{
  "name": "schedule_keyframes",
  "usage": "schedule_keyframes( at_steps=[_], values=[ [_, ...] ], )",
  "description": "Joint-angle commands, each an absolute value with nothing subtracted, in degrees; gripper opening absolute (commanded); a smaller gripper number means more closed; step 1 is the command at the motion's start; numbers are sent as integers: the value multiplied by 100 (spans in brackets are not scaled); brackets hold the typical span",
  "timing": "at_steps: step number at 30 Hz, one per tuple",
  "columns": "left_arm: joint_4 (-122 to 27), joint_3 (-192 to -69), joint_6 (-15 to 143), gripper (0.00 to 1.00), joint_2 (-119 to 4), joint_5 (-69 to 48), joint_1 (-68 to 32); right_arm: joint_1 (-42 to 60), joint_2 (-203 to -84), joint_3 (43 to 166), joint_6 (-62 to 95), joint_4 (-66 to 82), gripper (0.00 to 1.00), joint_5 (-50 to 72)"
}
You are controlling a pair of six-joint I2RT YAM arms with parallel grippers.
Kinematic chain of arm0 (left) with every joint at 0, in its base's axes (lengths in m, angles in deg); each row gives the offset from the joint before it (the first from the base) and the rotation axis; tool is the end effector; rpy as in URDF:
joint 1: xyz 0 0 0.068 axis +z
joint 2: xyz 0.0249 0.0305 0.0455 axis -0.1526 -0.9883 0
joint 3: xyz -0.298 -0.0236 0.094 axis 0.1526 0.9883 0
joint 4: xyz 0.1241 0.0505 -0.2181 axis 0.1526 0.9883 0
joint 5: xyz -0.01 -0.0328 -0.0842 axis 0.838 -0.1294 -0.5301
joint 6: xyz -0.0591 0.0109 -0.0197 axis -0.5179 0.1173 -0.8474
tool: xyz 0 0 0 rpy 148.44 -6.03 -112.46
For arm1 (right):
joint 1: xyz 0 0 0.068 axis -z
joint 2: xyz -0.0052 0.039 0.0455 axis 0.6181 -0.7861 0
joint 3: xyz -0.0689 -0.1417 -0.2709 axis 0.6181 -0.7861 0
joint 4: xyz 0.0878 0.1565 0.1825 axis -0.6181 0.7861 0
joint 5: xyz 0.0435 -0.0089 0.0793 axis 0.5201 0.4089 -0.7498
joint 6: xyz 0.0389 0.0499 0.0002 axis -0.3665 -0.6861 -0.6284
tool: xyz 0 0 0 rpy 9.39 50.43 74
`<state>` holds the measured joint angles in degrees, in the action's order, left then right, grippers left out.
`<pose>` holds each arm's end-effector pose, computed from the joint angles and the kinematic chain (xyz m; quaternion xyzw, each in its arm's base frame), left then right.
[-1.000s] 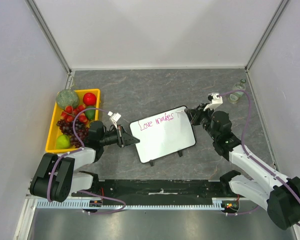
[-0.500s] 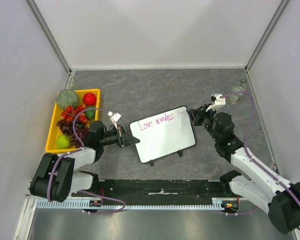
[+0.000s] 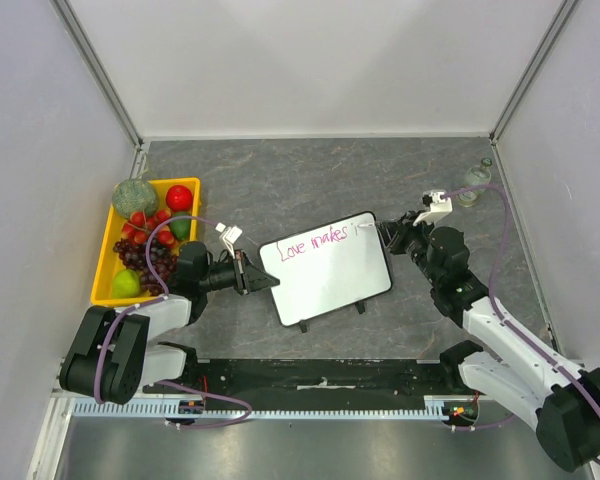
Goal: Write a sentence on the whiteboard
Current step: Write on the whiteboard with the whiteboard.
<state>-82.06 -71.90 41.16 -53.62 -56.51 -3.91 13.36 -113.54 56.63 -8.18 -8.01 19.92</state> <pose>0.1822 -0.0815 0.1947 0.1158 0.7708 -0.5453 0.3084 0.1760 0.0797 0.2965 0.0521 0.7498 0.3004 0.5872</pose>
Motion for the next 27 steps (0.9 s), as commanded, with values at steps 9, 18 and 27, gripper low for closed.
schedule_keyframes(
  at_steps=[9,18,27],
  values=[
    [-8298,-7289,4270,2,-5381,-5599,-405,1427,-11521,5413,-721,-999,0,1954],
    [-8298,-7289,4270,2,-5381,-5599,-405,1567,-11512,5474,-704,-867,0,2095],
    [-8298,-7289,4261,2,-5381,-5608,-397,1708,-11495,5597,-730,-849,0,1964]
  ],
)
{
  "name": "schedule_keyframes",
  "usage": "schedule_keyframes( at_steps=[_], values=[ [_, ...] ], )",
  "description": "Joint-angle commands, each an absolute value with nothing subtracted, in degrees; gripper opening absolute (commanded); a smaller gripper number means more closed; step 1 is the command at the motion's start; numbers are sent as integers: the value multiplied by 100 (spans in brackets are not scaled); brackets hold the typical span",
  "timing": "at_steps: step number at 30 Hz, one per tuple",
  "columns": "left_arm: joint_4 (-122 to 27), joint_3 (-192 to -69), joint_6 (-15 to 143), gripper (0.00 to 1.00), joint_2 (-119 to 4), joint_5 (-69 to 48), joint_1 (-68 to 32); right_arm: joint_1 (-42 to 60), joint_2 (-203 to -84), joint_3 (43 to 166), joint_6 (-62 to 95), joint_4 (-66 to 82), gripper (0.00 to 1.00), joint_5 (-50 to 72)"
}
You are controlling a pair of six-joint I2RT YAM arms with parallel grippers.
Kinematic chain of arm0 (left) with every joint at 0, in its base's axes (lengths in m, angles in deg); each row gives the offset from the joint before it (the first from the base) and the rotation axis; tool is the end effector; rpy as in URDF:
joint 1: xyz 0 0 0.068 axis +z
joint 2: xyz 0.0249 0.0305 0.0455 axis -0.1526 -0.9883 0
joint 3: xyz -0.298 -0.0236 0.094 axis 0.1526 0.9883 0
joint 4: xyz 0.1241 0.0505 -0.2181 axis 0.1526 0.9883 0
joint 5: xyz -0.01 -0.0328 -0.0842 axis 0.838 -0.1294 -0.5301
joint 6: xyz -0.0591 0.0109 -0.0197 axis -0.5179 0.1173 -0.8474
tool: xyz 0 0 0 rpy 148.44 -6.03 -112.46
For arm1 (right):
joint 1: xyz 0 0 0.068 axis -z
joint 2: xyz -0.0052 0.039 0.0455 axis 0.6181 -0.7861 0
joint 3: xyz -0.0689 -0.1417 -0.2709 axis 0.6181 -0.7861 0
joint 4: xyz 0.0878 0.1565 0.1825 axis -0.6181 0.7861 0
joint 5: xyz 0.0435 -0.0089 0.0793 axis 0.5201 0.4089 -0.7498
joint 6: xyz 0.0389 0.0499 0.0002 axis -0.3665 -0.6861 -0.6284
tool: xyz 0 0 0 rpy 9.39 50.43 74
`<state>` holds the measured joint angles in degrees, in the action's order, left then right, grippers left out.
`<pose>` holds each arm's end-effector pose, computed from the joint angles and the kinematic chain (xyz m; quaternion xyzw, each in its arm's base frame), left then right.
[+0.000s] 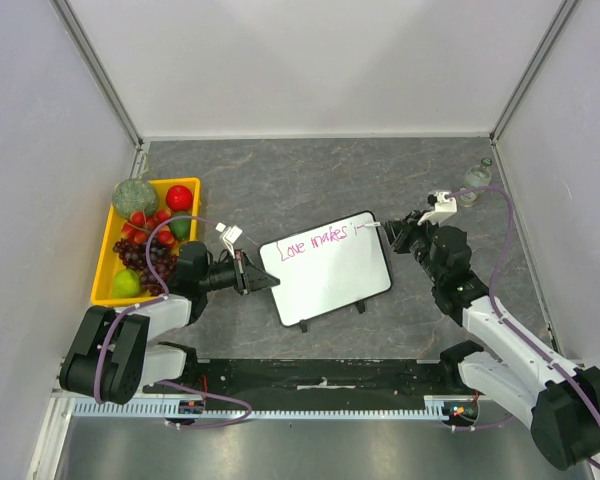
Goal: Write a sentence on the whiteboard
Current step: Write on the whiteboard with the whiteboard.
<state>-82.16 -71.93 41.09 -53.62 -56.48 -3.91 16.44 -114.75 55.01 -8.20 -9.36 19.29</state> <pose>0.1824 -0.0815 0.1950 0.1157 0.7704 -0.5454 0.3091 0.1821 0.0715 0.2853 0.0694 0.7569 0.2839 0.5845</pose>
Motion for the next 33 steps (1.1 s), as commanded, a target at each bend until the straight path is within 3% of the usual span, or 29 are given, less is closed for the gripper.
schedule_keyframes(
  at_steps=[1,33],
  values=[
    [-8298,-7289,4270,2,-5390,-5599,-397,1708,-11451,5606,-747,-850,0,1920],
    [-8290,-7280,4270,2,-5355,-5608,-397,1708,-11512,5457,-906,-1140,0,1559]
  ],
)
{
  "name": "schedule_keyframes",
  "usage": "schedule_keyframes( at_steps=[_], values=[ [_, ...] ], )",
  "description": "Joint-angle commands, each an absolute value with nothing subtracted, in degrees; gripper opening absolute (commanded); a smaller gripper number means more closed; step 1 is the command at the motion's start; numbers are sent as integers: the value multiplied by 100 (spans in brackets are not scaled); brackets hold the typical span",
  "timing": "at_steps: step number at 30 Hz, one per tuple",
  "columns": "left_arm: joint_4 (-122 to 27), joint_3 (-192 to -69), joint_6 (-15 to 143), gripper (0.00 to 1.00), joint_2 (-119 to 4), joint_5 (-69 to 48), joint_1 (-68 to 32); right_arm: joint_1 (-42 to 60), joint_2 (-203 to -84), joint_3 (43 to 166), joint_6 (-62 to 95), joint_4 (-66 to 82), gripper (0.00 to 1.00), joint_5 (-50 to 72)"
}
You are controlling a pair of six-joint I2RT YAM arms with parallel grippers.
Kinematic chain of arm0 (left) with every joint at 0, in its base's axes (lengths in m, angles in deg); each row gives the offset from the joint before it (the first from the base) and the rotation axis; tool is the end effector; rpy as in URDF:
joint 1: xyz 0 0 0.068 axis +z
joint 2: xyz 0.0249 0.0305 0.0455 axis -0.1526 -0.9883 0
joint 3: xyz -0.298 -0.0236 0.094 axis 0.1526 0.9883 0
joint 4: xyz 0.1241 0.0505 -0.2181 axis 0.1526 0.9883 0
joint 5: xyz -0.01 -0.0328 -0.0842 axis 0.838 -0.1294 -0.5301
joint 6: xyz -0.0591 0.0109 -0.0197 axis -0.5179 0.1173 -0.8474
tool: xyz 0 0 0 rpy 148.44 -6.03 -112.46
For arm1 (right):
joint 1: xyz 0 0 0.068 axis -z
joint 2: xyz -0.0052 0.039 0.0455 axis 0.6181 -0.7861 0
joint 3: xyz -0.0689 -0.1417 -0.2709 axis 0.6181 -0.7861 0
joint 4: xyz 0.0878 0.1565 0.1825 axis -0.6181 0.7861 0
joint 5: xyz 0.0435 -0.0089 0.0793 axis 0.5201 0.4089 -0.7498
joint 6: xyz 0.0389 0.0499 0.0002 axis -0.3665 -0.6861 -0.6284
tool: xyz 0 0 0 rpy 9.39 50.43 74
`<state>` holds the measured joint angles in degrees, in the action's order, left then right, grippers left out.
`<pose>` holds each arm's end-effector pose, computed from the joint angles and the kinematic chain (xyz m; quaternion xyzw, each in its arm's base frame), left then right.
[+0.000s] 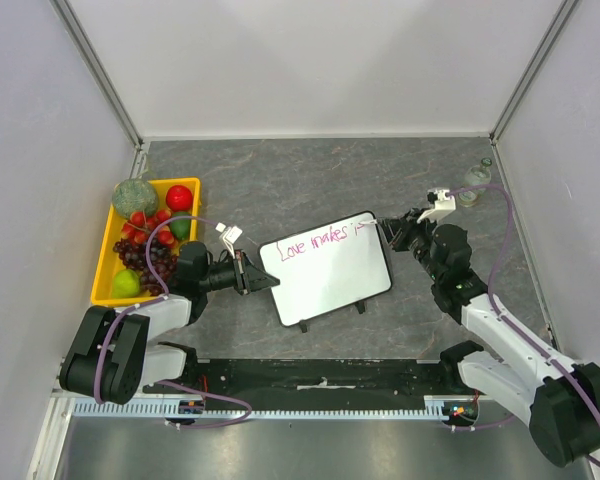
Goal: Write a sentence on the whiteboard
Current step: Write on the whiteboard with the whiteboard.
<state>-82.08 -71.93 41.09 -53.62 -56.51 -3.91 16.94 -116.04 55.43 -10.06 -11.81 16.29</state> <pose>0.1823 -0.0815 0.1949 0.1155 0.7707 -0.5455 0.3084 0.1866 0.0742 0.2892 0.0670 0.7481 0.3131 0.5813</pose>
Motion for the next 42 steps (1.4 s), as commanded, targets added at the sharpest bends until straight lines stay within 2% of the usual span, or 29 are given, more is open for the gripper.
schedule_keyframes(
  at_steps=[1,14,32,42],
  values=[
    [-8298,-7280,4270,2,-5355,-5608,-397,1717,-11495,5431,-906,-1140,0,1542],
    [-8290,-7280,4270,2,-5355,-5599,-397,1717,-11205,5097,-906,-903,0,1489],
    [-8290,-7280,4261,2,-5364,-5590,-405,1717,-11020,5421,-695,-577,0,1955],
    [-8290,-7280,4270,2,-5364,-5591,-397,1726,-10300,5466,-598,-551,0,1463]
  ],
)
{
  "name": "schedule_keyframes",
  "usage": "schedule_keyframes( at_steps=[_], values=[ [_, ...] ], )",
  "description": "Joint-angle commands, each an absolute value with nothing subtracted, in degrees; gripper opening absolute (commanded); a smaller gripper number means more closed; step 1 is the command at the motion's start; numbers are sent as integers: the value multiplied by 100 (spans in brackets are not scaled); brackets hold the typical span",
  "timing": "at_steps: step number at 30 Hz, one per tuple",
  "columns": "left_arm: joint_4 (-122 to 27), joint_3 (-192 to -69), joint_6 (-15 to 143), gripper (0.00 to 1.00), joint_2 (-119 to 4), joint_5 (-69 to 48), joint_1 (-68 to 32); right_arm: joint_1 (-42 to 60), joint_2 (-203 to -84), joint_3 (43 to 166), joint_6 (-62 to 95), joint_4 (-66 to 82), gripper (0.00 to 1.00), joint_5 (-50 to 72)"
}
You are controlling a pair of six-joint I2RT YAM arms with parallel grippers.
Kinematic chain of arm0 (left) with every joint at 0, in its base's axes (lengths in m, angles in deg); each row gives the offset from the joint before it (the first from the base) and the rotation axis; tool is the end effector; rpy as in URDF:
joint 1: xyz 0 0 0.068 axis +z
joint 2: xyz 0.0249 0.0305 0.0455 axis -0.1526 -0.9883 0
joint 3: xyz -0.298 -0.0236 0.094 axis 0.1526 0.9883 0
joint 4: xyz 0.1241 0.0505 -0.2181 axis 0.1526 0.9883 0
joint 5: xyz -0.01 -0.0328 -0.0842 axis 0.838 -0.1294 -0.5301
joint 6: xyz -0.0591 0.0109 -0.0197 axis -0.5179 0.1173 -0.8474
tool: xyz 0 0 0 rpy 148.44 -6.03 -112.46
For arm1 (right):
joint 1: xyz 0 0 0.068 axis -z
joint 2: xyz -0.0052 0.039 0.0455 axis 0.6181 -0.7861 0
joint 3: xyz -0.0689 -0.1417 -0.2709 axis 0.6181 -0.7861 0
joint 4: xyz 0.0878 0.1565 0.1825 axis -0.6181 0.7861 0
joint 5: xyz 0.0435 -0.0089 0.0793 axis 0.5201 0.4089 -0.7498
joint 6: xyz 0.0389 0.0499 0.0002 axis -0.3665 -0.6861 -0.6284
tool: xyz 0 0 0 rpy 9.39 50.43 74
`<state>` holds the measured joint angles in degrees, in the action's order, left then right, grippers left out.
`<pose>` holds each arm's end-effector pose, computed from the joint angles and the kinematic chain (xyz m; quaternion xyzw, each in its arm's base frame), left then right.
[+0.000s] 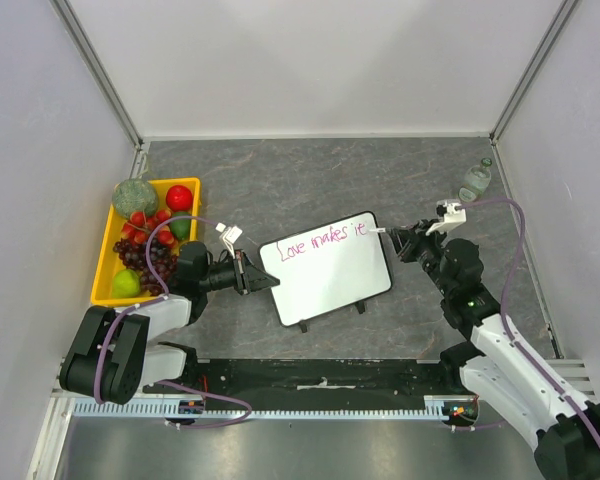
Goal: Write a sentence on the whiteboard
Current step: Write on the whiteboard with the whiteboard.
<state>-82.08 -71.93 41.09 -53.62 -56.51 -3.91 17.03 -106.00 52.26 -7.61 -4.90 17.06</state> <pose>0.1823 -0.0815 0.1949 0.1155 0.7707 -0.5455 0.3084 0.1540 0.0605 0.2829 0.0560 0.7492 0.2955 0.5901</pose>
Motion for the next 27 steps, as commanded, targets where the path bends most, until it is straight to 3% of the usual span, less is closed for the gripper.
schedule_keyframes(
  at_steps=[1,14,27],
  values=[
    [-8290,-7280,4261,2,-5364,-5590,-405,1717,-10256,5457,-555,-559,0,1384],
    [-8290,-7289,4270,2,-5381,-5590,-405,1524,-10238,5140,-300,-779,0,346],
    [-8298,-7289,4270,2,-5399,-5590,-405,-435,-10606,5298,-176,-989,0,1717]
  ],
)
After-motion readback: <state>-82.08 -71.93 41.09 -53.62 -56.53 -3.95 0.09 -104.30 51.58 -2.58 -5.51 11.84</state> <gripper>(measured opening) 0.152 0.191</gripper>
